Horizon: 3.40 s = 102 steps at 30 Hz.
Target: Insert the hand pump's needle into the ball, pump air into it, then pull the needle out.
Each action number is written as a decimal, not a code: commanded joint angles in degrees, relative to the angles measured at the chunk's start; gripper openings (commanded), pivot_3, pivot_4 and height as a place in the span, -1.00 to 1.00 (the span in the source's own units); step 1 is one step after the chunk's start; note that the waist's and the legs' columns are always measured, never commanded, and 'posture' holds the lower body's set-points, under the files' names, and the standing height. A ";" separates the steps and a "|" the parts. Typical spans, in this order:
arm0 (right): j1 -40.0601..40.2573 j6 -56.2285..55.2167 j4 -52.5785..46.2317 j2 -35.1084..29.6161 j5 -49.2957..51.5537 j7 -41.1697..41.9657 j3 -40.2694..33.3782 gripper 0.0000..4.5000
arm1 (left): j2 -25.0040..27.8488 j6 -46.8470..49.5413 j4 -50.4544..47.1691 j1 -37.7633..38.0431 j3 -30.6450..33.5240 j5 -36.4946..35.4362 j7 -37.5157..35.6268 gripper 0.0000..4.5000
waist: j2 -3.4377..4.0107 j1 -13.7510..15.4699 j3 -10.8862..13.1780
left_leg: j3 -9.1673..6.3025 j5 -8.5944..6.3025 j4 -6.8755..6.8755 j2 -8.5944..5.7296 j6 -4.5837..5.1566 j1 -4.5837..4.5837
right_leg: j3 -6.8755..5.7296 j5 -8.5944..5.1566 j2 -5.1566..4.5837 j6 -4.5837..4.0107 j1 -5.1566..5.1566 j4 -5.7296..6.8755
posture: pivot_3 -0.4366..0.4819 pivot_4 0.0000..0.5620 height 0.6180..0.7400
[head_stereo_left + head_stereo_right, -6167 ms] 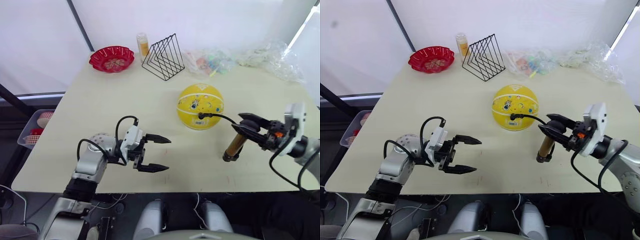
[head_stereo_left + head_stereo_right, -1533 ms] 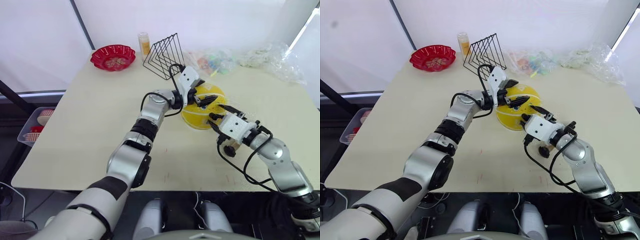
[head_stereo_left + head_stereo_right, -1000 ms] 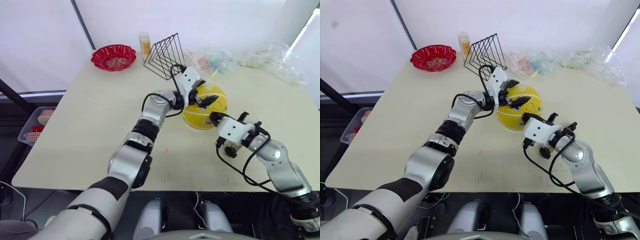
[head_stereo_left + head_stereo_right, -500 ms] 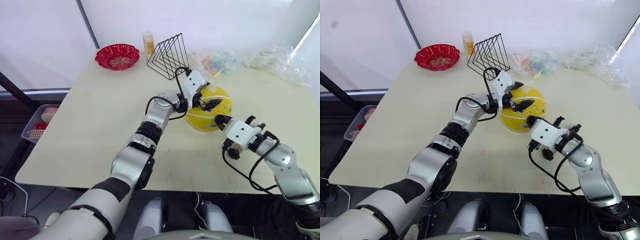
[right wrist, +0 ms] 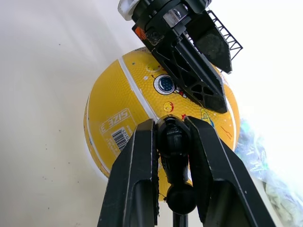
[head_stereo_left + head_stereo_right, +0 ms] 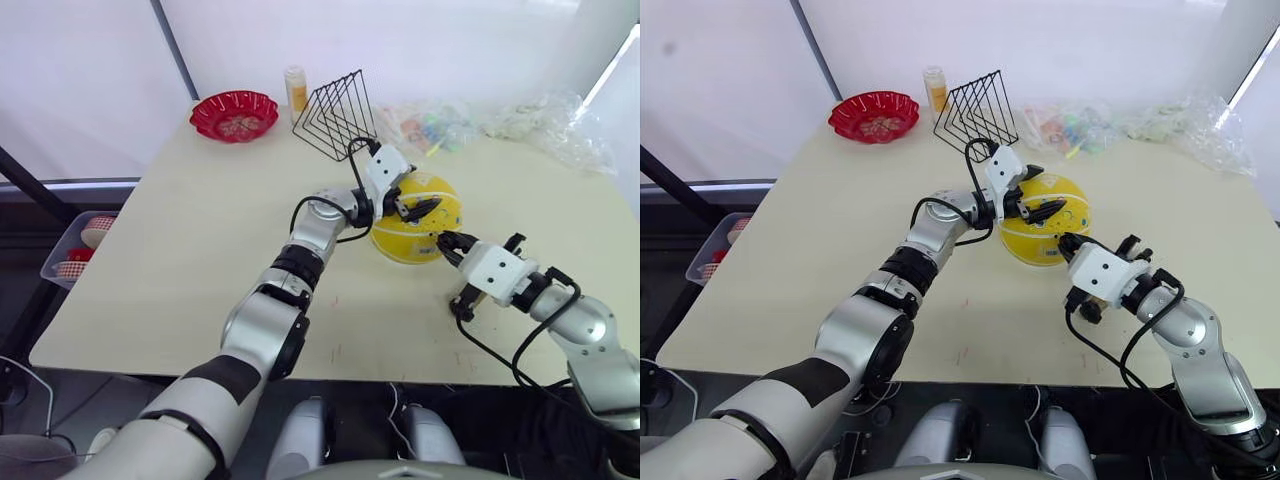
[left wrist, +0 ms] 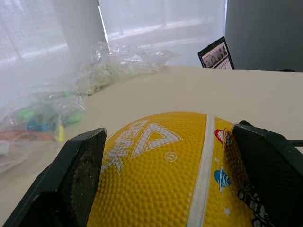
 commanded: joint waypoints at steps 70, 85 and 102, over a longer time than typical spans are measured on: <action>1.64 -9.43 14.74 2.14 11.82 -2.63 -6.29 -0.84 | 41.10 20.71 -58.22 42.20 14.53 -29.68 -40.38 1.00 | 0.25 -1.33 0.30 | 0.14 0.01 0.39 0.29 -0.04 -0.11 | 0.28 -0.17 -0.04 -0.29 -0.35 0.65 | -0.05 -0.47 0.95; 1.96 2.44 4.82 -3.05 25.36 7.53 -9.65 0.99 | 41.05 19.84 -57.44 44.17 14.57 -29.56 -40.01 1.00 | 0.39 -1.26 0.41 | 0.14 0.00 0.39 0.33 -0.02 -0.16 | 0.26 -0.17 -0.06 -0.29 -0.40 0.64 | -0.05 -0.47 0.95; 8.12 5.23 6.68 1.73 35.01 6.00 -20.02 0.99 | 38.87 18.30 -56.81 47.80 15.49 -28.38 -34.15 1.00 | 0.42 -1.26 0.45 | 0.16 -0.02 0.32 0.36 -0.02 -0.20 | 0.25 -0.18 -0.09 -0.30 -0.42 0.56 | -0.05 -0.47 0.95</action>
